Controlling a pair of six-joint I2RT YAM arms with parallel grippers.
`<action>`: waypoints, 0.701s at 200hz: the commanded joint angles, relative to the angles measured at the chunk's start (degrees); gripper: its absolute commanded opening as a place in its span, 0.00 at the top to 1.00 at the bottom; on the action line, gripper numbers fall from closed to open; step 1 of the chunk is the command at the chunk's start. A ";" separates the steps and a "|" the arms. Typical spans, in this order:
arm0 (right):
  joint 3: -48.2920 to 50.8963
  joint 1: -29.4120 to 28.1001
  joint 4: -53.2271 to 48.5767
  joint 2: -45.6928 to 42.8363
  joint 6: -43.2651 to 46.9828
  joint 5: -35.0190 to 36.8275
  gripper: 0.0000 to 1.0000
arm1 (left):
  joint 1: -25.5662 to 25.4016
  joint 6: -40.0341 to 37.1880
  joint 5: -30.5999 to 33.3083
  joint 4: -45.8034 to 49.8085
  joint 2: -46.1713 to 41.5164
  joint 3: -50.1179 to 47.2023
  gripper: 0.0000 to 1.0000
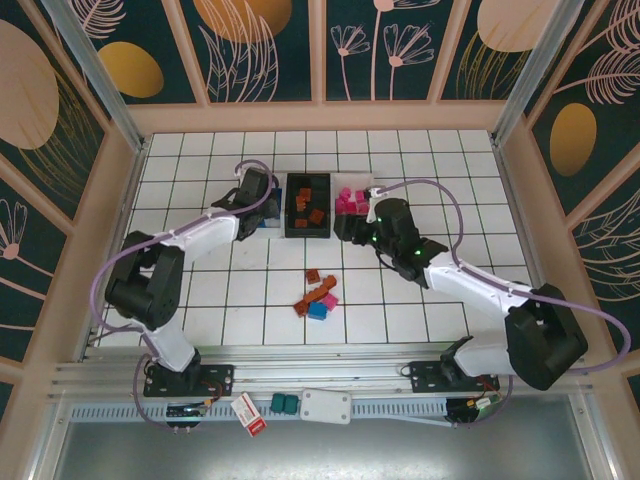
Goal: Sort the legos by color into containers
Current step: Place the lego in the container, then pick up the lego from the bottom-center of the table.
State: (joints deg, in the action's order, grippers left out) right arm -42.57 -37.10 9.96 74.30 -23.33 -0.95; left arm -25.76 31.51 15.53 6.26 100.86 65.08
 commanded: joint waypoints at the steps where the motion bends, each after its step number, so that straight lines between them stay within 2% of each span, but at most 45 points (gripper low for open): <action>1: 1.97 0.17 -0.44 -1.79 -1.37 -0.53 0.30 | 0.40 -1.10 -0.59 -0.19 2.53 4.58 0.51; 22: 2.31 -1.14 -1.51 -0.65 -1.02 -3.95 0.28 | 0.40 -0.95 -1.63 -0.49 2.51 6.61 0.37; 44: 1.29 -4.94 -4.84 2.42 0.17 -3.55 0.28 | 0.40 -0.66 -3.06 -1.05 0.27 6.96 0.24; 82: -2.36 -11.43 -10.65 10.14 2.24 -1.36 0.28 | 0.14 1.51 -8.21 -4.53 -10.67 -0.31 0.02; 119: -6.71 -15.37 -13.21 17.36 2.74 3.28 0.28 | -2.02 4.90 -10.43 -8.04 -25.03 -13.77 0.02; 140: -8.77 -16.56 -13.44 20.32 2.89 5.11 0.28 | -5.10 6.95 -8.12 -8.28 -33.34 -20.76 0.01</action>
State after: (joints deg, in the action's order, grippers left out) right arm -47.92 -52.42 -1.45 92.09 -21.34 -0.25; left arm -27.92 35.03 7.35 -0.45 73.71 51.48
